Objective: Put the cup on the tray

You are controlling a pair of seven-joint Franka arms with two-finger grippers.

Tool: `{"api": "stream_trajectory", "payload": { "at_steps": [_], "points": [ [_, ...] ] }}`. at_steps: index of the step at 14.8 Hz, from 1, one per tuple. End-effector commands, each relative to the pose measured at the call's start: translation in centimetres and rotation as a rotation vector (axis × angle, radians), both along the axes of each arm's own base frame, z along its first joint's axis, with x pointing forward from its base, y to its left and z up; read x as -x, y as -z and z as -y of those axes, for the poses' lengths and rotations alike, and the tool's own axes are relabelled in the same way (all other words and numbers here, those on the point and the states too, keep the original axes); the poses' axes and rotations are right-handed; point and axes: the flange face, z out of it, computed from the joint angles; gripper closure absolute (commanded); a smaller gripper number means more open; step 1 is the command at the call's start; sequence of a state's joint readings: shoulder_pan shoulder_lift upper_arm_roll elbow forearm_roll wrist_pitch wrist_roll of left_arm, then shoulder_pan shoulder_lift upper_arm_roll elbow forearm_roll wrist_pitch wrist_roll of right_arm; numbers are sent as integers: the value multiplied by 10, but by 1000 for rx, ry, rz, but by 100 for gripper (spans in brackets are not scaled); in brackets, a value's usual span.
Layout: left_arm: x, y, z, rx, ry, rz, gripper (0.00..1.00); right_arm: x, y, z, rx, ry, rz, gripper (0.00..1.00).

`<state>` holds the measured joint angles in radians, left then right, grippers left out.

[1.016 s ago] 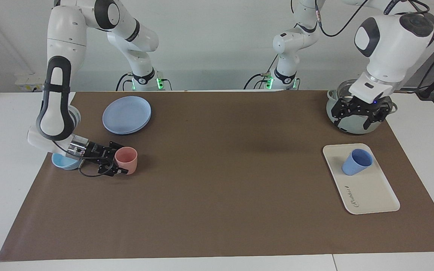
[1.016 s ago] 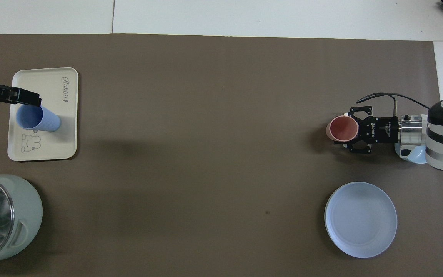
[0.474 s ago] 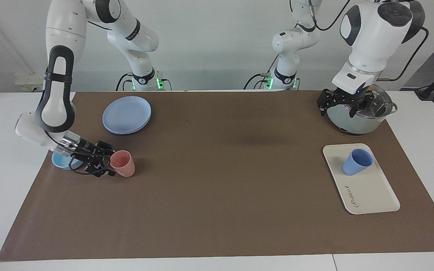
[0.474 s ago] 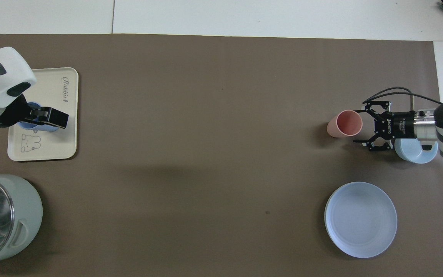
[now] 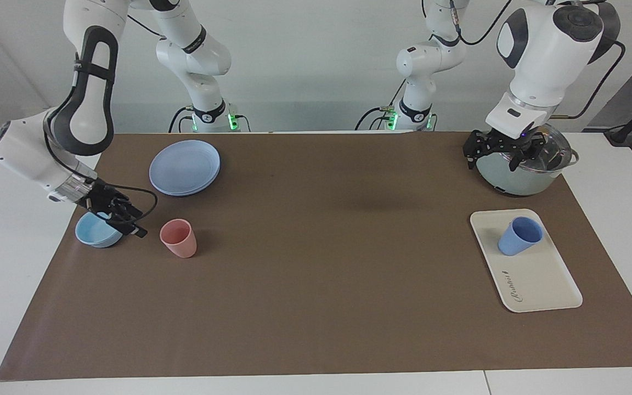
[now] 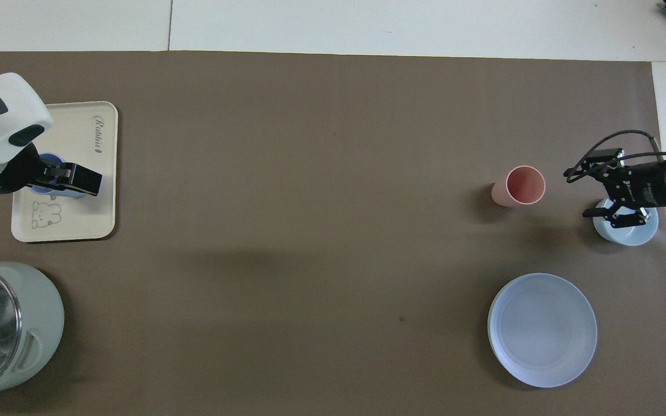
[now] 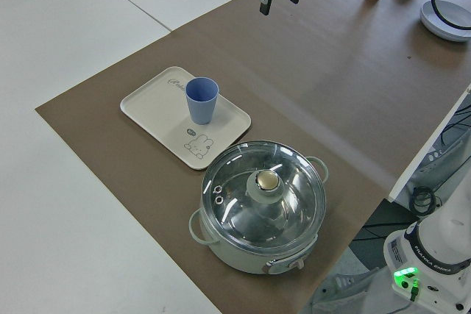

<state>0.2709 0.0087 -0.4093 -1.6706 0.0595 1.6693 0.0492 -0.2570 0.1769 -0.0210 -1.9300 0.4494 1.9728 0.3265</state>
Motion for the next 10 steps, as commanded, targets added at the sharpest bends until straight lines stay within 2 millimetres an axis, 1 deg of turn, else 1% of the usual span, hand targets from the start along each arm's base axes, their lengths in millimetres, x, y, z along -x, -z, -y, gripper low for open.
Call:
{"api": "stream_trajectory", "payload": {
  "at_steps": [1, 2, 5, 6, 7, 8, 9, 10],
  "points": [
    [9, -9, -9, 20, -27, -8, 0, 14, -37, -36, 128, -329, 26, 1],
    [13, -16, -13, 60, -44, 1, 0, 18, -54, -54, 178, -399, 24, 1],
    [22, -25, -5, 66, -33, -3, 0, 35, -96, -109, 218, -532, 32, 1],
    [25, -29, -11, 63, -42, -22, 0, 39, -108, -124, 226, -567, 39, 1],
    [28, -32, -13, 63, -45, -42, 0, 40, -120, -140, 260, -610, 51, 1],
    [29, -41, -18, 63, -51, -52, 0, 37, -134, -154, 321, -664, 71, 1],
    [28, -43, -32, 63, -63, -65, 0, 34, -153, -165, 380, -703, 97, 1],
    [27, -44, -31, 67, -40, -65, 0, 30, -170, -176, 418, -735, 114, 1]
  ]
}}
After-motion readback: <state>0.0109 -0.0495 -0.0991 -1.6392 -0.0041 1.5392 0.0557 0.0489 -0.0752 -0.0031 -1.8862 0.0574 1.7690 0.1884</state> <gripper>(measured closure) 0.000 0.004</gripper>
